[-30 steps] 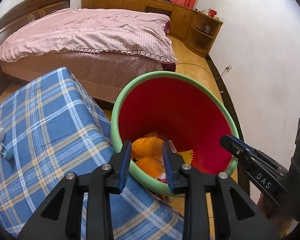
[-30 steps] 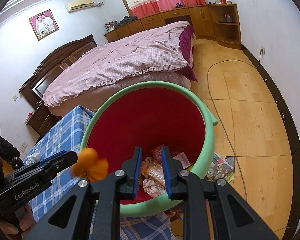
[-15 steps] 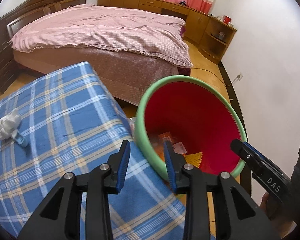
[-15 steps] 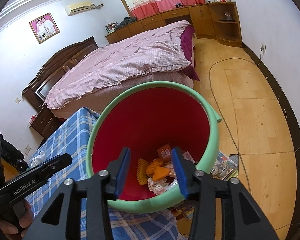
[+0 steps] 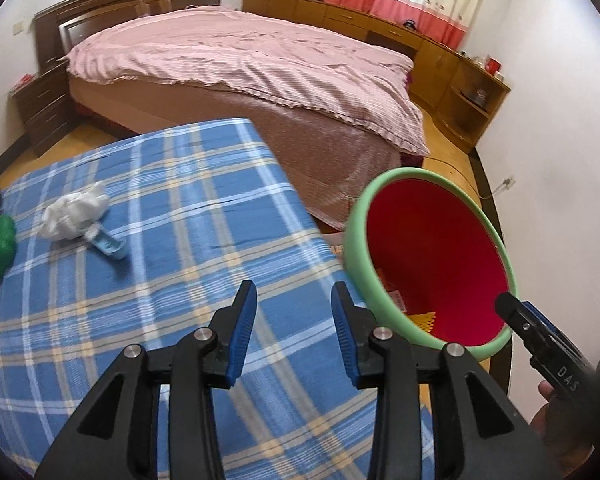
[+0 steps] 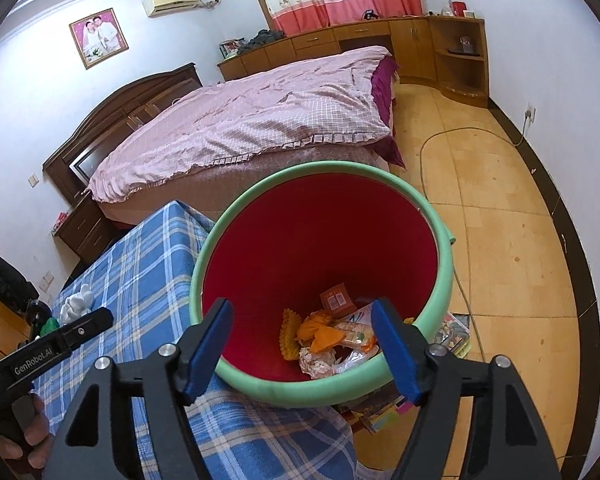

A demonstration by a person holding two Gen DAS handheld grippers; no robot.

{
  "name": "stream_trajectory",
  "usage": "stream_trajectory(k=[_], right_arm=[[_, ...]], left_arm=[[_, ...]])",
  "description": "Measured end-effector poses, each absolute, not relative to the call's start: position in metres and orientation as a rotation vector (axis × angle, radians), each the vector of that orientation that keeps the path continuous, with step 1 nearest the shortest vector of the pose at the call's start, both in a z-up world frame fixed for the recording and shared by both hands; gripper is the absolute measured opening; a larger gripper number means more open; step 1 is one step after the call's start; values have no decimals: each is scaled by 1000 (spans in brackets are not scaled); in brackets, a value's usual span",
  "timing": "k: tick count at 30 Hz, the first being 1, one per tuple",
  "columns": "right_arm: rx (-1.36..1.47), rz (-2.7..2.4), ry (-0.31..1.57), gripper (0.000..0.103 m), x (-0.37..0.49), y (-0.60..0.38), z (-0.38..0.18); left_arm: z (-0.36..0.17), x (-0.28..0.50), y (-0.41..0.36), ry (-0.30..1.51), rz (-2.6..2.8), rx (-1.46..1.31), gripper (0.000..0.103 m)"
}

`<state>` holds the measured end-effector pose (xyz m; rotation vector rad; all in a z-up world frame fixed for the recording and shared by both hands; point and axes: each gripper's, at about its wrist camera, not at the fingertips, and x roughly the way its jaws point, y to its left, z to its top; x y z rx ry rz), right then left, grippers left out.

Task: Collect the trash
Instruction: 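Move both open tools back toward the white sock and blue plastic piece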

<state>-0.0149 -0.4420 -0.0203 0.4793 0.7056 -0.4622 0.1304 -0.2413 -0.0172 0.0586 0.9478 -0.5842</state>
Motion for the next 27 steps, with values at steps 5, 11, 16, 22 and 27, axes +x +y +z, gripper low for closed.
stream_trajectory(k=[5, 11, 16, 22, 27], right_arm=[[452, -452, 711, 85, -13, -429, -16], [416, -402, 708, 88, -5, -405, -10], [388, -356, 705, 88, 5, -384, -3], [352, -305, 711, 88, 16, -362, 0], [324, -272, 723, 88, 25, -348, 0]], left_arm=[[-17, 131, -220, 949, -537, 31, 39], [-15, 132, -189, 947, -472, -6, 39], [-14, 133, -164, 939, -416, -31, 39], [-13, 135, -136, 938, -351, -64, 39], [-14, 138, -115, 938, -304, -87, 39]])
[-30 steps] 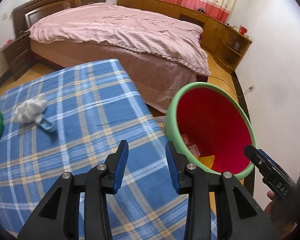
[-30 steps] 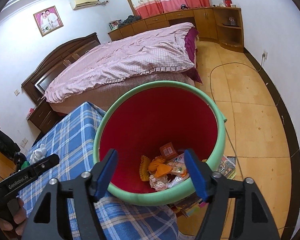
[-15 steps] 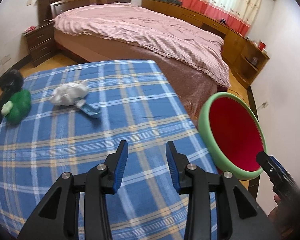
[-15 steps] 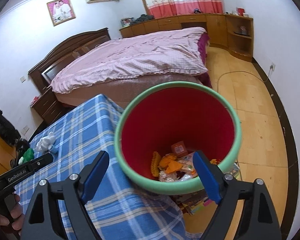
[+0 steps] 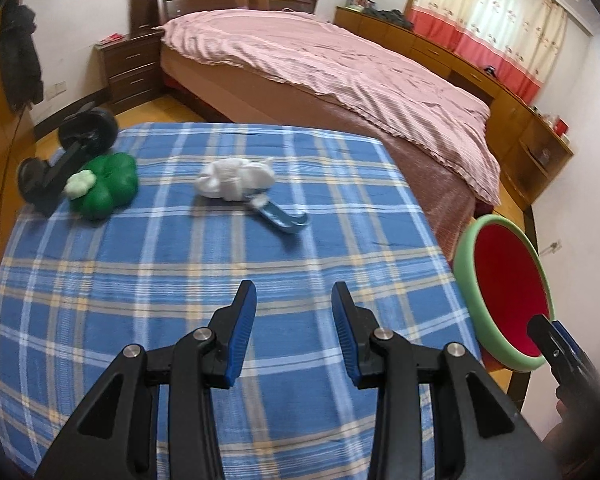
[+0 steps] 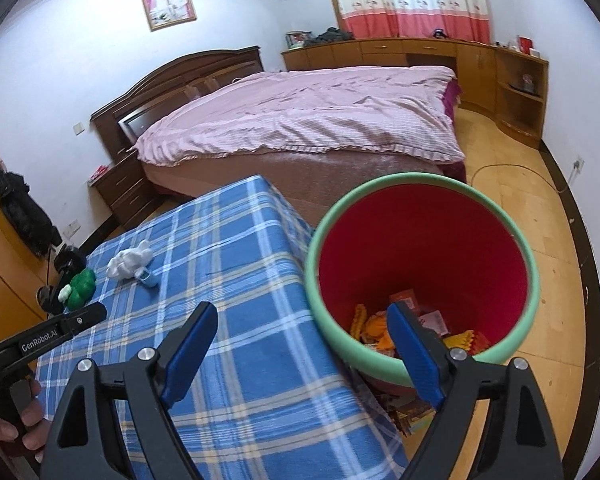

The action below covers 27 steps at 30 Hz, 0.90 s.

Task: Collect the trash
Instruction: 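Move both open tools back toward the white sock and blue plastic piece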

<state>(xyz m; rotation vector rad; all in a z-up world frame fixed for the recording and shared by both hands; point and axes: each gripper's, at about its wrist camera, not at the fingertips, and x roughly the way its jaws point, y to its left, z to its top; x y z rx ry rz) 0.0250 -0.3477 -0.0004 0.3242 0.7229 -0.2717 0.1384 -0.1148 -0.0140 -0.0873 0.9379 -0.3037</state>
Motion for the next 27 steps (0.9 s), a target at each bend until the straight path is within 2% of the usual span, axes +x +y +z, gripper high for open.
stream_trajectory(k=[11, 27], right_arm=[[283, -158, 759, 89, 57, -316, 3], [207, 19, 845, 89, 149, -246, -11]], left_arm=[[-17, 153, -78, 939, -209, -112, 39], [-28, 200, -25, 931, -94, -63, 39]])
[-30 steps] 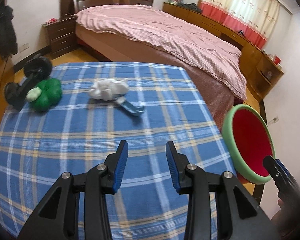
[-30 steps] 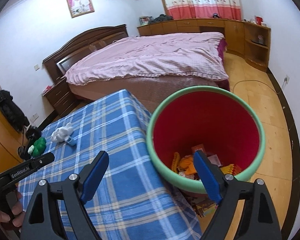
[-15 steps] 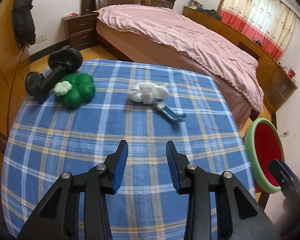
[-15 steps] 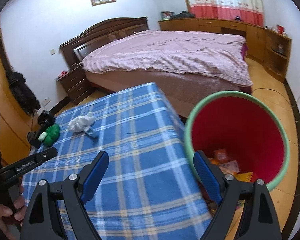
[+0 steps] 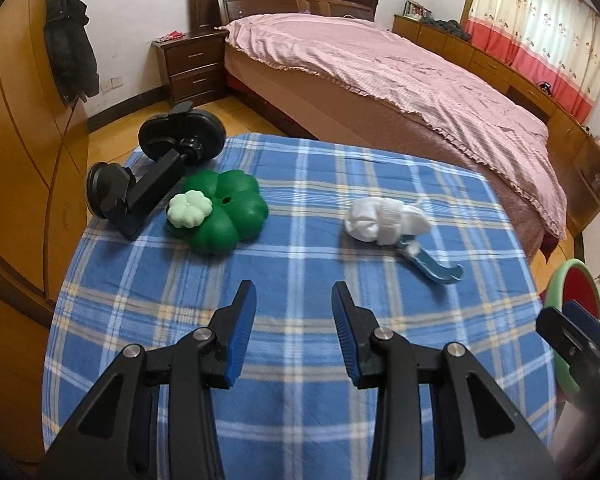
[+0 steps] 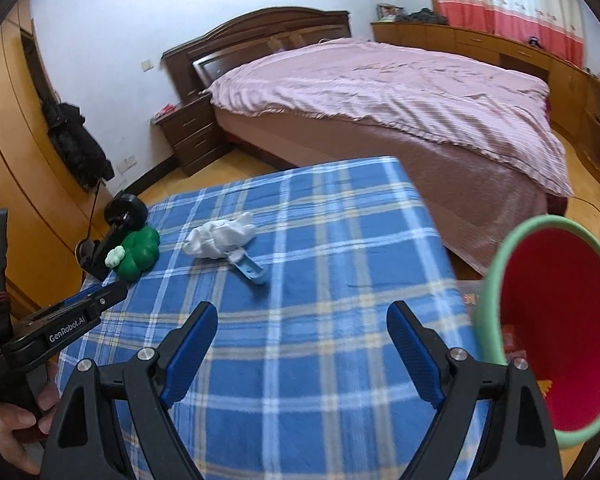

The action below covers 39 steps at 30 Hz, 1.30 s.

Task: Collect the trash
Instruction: 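Move both open tools back toward the white sock and blue plastic piece, then grasp the blue plastic piece with the right tool while the left tool grasps the white sock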

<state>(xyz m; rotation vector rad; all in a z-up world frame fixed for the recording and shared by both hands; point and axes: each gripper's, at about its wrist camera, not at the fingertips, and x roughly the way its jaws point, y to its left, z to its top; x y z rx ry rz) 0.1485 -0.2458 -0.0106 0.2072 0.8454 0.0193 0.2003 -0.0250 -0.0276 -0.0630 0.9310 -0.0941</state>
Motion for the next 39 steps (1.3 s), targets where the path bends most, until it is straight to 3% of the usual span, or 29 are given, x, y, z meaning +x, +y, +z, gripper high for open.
stream_trajectory(k=[8, 20, 26, 28, 31, 34, 39], right_arm=[[199, 44, 866, 88, 192, -218, -41], [90, 40, 918, 72, 233, -194, -74], [64, 32, 935, 55, 236, -188, -83], [54, 36, 935, 40, 235, -185, -84], [57, 36, 935, 29, 233, -186, -83], [72, 45, 940, 23, 231, -189, -83], [100, 45, 938, 22, 222, -198, -79]], left_arm=[[-55, 216, -14, 964, -77, -80, 39], [-69, 227, -2, 967, -62, -105, 39], [-73, 230, -1, 976, -65, -109, 39], [-73, 231, -3, 977, -65, -102, 39], [-73, 231, -6, 979, -66, -96, 39], [-70, 229, -8, 977, -67, -88, 39], [-66, 228, -14, 972, -75, -79, 39]])
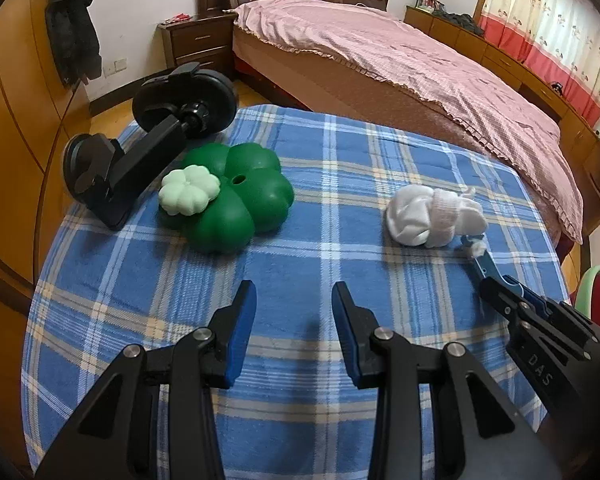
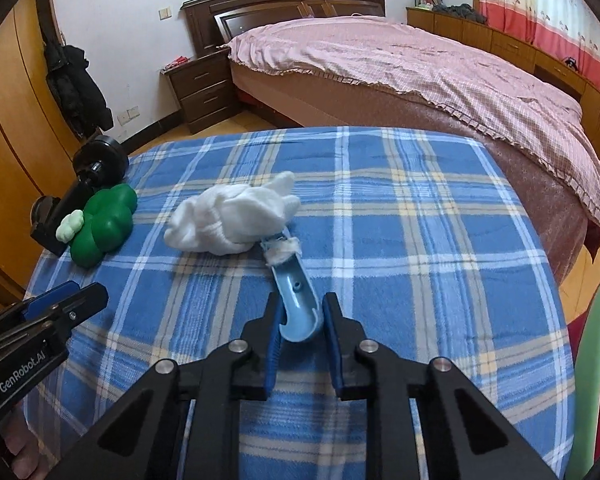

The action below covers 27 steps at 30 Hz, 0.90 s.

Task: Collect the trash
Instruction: 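Grasp the blue plastic piece with the right tool while the left tool grasps the white sock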

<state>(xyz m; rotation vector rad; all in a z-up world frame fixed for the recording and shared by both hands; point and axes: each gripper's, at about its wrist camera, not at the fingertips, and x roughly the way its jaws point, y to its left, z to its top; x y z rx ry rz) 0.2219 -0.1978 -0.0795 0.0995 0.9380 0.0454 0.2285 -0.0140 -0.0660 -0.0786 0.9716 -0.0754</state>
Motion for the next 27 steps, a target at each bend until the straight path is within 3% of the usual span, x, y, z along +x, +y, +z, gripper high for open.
stream_trajectory(k=[19, 20, 22, 27], right_arm=[[270, -64, 893, 22, 173, -277, -53], [272, -71, 892, 22, 170, -280, -52], [279, -85, 888, 22, 165, -287, -50], [303, -116, 872, 22, 155, -304, -46]], left_arm=[[-44, 253, -71, 956, -220, -29, 39], [-42, 255, -76, 950, -231, -18, 41], [-39, 259, -85, 938, -254, 4, 55], [-40, 273, -102, 915, -296, 57, 56]])
